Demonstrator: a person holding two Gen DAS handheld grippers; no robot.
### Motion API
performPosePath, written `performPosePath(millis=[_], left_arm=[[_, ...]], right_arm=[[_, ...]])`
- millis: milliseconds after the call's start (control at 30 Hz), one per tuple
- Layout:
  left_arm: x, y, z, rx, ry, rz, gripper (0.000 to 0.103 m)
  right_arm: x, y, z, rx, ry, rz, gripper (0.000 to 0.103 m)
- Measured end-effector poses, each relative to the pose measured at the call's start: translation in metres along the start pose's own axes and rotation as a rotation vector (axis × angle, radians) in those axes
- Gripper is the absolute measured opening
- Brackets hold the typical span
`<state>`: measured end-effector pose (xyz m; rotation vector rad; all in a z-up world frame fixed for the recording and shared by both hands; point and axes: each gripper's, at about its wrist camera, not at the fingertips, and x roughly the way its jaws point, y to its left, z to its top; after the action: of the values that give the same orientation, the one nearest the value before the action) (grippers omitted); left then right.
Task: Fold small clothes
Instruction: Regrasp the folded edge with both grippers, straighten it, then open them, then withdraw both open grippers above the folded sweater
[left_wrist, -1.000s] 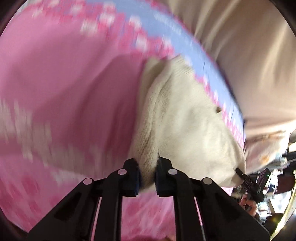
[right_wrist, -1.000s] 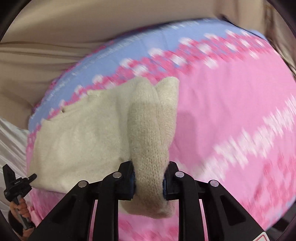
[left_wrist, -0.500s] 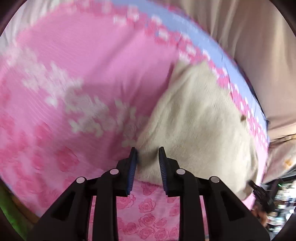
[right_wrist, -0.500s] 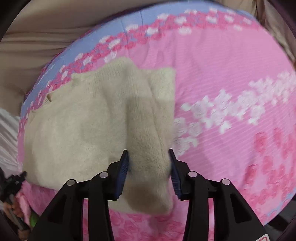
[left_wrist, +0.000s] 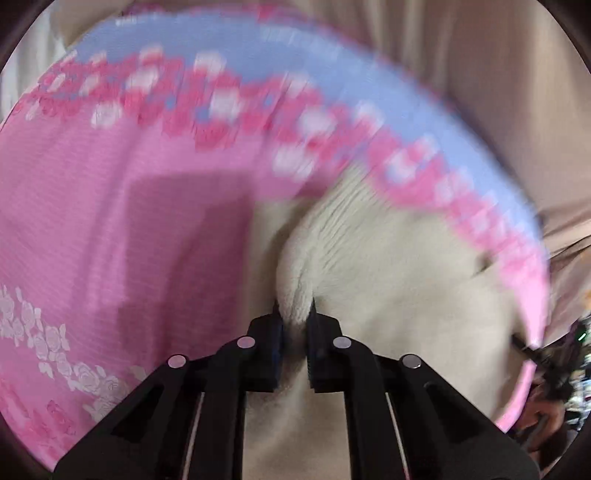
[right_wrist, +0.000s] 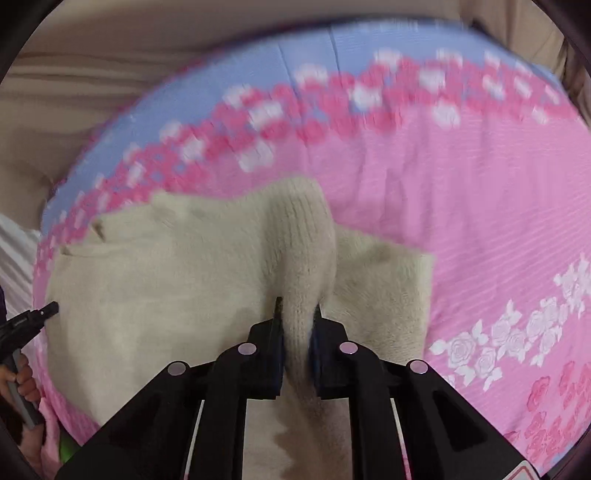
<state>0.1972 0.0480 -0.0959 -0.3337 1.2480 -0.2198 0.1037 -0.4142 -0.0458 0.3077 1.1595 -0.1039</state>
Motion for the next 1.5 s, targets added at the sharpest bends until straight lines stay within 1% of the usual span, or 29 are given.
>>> performPosePath(millis=[67,167,233,267,300,333,367,433,467,500,533,567,633,667,700,767,800,867,900,967,1033,1067,1100,1167,1233,1300,1333,1367,1500], left_arm=[[-0.029,-0.005,0.008,0.003,-0.073,-0.05,0.008],[-0.034,-0.015,0.026,0.033,-0.105,-0.031,0.009],[-0.006,-0.018,0.038,0.063,-0.075,0.057,0.016],[0.01,-0.017,0.039,0.067,-0.041,0.111,0.018],[0.03,-0.014,0.038,0.065,0.015,0.207,0.02],[0.038,-0.011,0.035,0.061,0.054,0.261,0.02],[0.034,-0.01,0.03,0.045,0.048,0.253,0.02],[0.013,-0.014,0.018,0.036,-0.012,0.189,0.022],[-0.003,-0.018,0.005,0.033,-0.057,0.165,0.025],[-0.012,-0.025,-0.006,0.05,-0.081,0.145,0.035],[-0.015,-0.031,-0.015,0.07,-0.093,0.136,0.045],[-0.014,-0.04,-0.028,0.101,-0.102,0.131,0.048],[0.005,-0.054,-0.043,0.143,-0.053,0.143,0.049],[0.022,-0.058,-0.049,0.158,0.002,0.153,0.049],[0.035,-0.06,-0.053,0.16,0.034,0.171,0.049],[0.042,-0.064,-0.057,0.165,0.013,0.213,0.05],[0.038,-0.066,-0.057,0.164,0.009,0.218,0.049],[0.026,-0.074,-0.057,0.175,0.001,0.187,0.05],[0.023,-0.078,-0.058,0.186,-0.006,0.195,0.05],[0.018,-0.086,-0.062,0.217,-0.012,0.225,0.05],[0.017,-0.094,-0.067,0.228,-0.01,0.243,0.05],[0.016,-0.097,-0.07,0.234,-0.004,0.244,0.05],[0.014,-0.099,-0.071,0.236,0.003,0.249,0.051],[0.007,-0.102,-0.073,0.239,-0.005,0.244,0.058],[0.01,-0.107,-0.075,0.246,-0.014,0.246,0.064],[0.012,-0.109,-0.08,0.26,-0.002,0.26,0.064],[0.014,-0.11,-0.082,0.263,0.008,0.262,0.064],[0.015,-0.109,-0.084,0.261,0.015,0.264,0.064],[0.019,-0.099,-0.093,0.243,0.043,0.275,0.064]], right_arm=[[-0.027,0.007,0.003,-0.019,-0.075,-0.006,0.01],[-0.022,0.006,0.019,-0.012,-0.105,-0.045,0.011],[0.018,-0.002,0.024,0.007,-0.016,-0.09,0.021],[0.035,-0.007,0.023,0.022,0.043,-0.138,0.023],[0.042,-0.011,0.019,0.043,0.075,-0.187,0.018],[0.031,-0.011,0.013,0.06,0.029,-0.166,0.017],[0.011,-0.009,0.007,0.065,-0.043,-0.125,0.017],[-0.021,-0.001,-0.005,0.052,-0.109,-0.082,0.017],[-0.029,0.003,-0.011,0.05,-0.112,-0.056,0.017],[-0.032,0.007,-0.018,0.045,-0.098,-0.013,0.017],[-0.026,0.012,-0.025,0.03,-0.068,0.014,0.017],[-0.01,0.017,-0.032,0.004,-0.017,0.015,0.017],[0.022,0.017,-0.039,-0.012,0.049,-0.037,0.017],[0.039,0.013,-0.044,0.008,0.078,-0.045,0.015],[0.037,0.012,-0.043,0.029,0.053,-0.038,0.012],[0.019,0.017,-0.034,0.053,0.062,-0.05,0.013],[0.008,0.022,-0.033,0.04,0.035,-0.038,0.014],[-0.013,0.032,-0.035,-0.018,-0.021,-0.033,0.014],[-0.013,0.037,-0.039,-0.051,-0.02,-0.055,0.016],[0.005,0.038,-0.05,-0.077,0.038,-0.082,0.018],[0.027,0.029,-0.062,-0.019,0.121,-0.112,0.017],[0.023,0.029,-0.067,0.021,0.115,-0.086,0.017],[0.013,0.033,-0.071,0.046,0.094,-0.018,0.017],[0.002,0.049,-0.075,0.015,0.081,0.028,0.017],[0.003,0.072,-0.08,-0.098,0.08,0.009,0.017],[0.023,0.085,-0.09,-0.182,0.133,-0.047,0.017],[0.031,0.085,-0.096,-0.191,0.154,-0.06,0.017],[0.031,0.082,-0.099,-0.185,0.136,-0.054,0.017],[0.003,0.064,-0.097,-0.105,0.103,-0.013,0.018]])
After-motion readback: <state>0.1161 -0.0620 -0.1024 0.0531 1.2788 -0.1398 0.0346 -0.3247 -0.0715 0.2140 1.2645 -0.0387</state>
